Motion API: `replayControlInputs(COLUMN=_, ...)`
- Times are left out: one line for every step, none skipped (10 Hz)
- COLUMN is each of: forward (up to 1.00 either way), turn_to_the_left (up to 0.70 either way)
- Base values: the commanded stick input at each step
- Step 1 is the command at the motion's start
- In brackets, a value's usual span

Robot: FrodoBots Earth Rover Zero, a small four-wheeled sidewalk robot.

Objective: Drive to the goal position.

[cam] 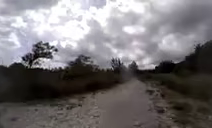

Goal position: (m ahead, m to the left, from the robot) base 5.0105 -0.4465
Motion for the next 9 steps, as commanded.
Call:
replayControlInputs(forward=0.64, turn_to_the_left=0.01)
replayControlInputs(forward=0.64, turn_to_the_left=0.01)
replayControlInputs(forward=0.64, turn_to_the_left=0.01)
replayControlInputs(forward=0.64, turn_to_the_left=0.01)
replayControlInputs(forward=0.64, turn_to_the_left=0.01)
replayControlInputs(forward=0.64, turn_to_the_left=0.01)
replayControlInputs(forward=0.64, turn_to_the_left=0.01)
replayControlInputs(forward=0.64, turn_to_the_left=0.01)
replayControlInputs(forward=0.64, turn_to_the_left=0.01)
